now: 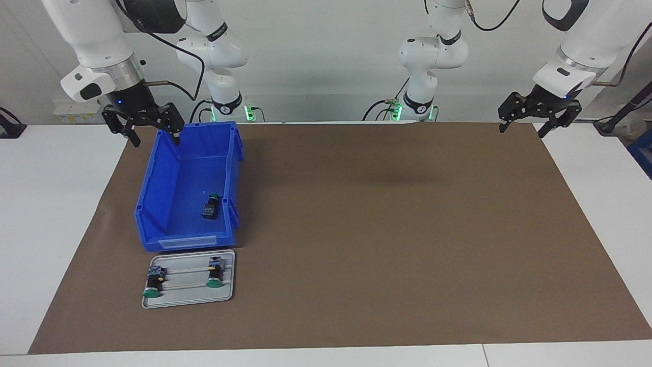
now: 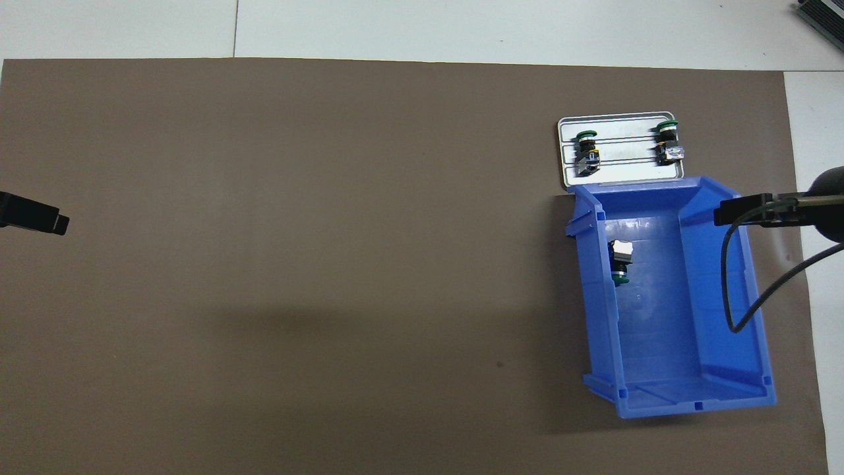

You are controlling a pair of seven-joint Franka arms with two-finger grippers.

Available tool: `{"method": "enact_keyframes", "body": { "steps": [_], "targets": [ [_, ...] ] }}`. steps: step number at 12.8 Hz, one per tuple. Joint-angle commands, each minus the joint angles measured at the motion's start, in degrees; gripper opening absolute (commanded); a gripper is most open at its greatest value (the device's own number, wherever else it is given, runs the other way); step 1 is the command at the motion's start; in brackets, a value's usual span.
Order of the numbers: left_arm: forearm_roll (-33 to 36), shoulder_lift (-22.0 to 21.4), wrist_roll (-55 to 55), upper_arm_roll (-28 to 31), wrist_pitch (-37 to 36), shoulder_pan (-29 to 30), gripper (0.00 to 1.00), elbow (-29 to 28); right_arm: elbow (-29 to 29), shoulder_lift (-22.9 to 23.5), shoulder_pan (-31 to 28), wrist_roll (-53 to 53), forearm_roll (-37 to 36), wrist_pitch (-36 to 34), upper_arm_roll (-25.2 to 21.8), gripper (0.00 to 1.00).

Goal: Place and press button with both arms

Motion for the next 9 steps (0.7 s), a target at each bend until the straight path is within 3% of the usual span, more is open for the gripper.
{"method": "enact_keyframes", "body": {
  "steps": [1,9],
  "targets": [
    [1.14,-1.28,-0.53,-0.41,-0.25,0.17,1.0,-1.28,8.81,5.38,-1.02,-2.05,0.58,-3.94,0.35,0.99],
    [1.14,-1.28,-0.53,-0.41,-0.25,0.17,1.0,-1.28,8.13,5.92,-0.58,-1.7,1.72,-4.04,0.44,0.99]
  ]
}}
